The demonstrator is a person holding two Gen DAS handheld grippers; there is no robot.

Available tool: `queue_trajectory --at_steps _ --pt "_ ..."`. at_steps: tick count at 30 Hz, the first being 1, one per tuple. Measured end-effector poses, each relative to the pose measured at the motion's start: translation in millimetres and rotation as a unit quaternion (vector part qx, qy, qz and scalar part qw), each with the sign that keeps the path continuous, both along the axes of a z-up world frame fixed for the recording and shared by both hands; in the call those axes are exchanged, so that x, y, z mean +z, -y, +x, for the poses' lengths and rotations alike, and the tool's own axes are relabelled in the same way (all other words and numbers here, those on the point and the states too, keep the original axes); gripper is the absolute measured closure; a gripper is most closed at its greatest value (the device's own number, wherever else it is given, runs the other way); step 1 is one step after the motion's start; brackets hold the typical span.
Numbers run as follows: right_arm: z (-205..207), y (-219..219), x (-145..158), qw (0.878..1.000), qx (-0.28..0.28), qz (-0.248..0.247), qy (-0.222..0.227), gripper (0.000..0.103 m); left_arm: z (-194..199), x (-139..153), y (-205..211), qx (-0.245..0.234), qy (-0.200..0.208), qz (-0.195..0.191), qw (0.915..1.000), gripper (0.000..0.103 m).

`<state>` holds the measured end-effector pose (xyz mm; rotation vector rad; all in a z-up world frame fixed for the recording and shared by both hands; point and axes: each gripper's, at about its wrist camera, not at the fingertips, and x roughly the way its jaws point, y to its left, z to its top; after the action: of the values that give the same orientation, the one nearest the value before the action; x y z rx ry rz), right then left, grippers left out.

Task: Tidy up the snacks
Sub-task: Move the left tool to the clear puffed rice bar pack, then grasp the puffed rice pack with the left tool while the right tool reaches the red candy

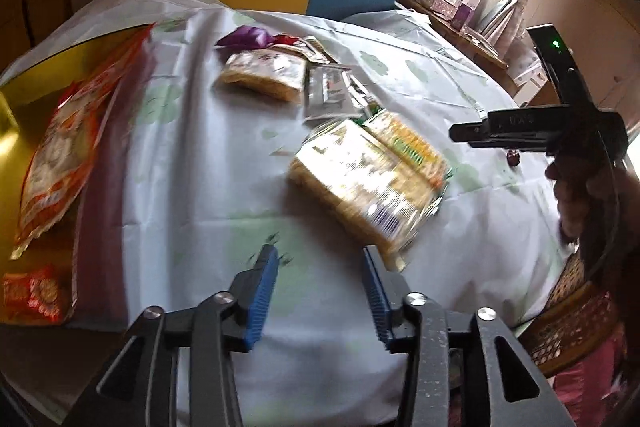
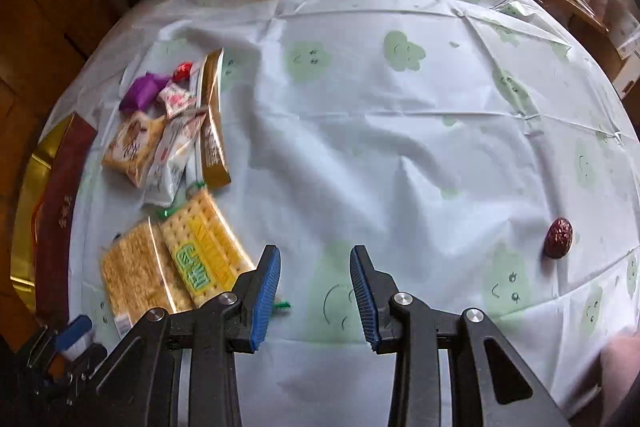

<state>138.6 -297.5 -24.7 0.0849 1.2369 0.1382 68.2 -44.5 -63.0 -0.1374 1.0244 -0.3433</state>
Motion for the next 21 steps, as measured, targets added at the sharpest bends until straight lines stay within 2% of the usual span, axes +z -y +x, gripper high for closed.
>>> queue_trajectory --at_steps 3,5,11,16,21 --pt "3.4 1.8 0.3 1.0 0.004 0.012 0.001 0.066 13.0 2.2 8.1 0.012 -0.026 -0.024 0.9993 0.043" --pt "4.8 0.8 0.9 1.0 0.01 0.011 0.003 0.066 20.3 3.3 12.5 0.023 -0.038 -0.036 0.9984 0.04" --pt "1.9 1.2 7.5 1.0 0.002 0.021 0.009 0.066 36.9 6.0 29.5 0.042 -0.053 -0.031 0.9972 0.034" --pt "1.5 7.0 12.4 0.999 -0.01 0.04 0.018 0.065 51.4 1.0 41.9 0.066 -0.071 -0.016 0.9952 0.031" --pt "2.3 9.6 13.9 0.998 -0.018 0.047 0.023 0.065 65.8 -9.7 50.9 0.089 -0.089 0.022 0.9917 0.028"
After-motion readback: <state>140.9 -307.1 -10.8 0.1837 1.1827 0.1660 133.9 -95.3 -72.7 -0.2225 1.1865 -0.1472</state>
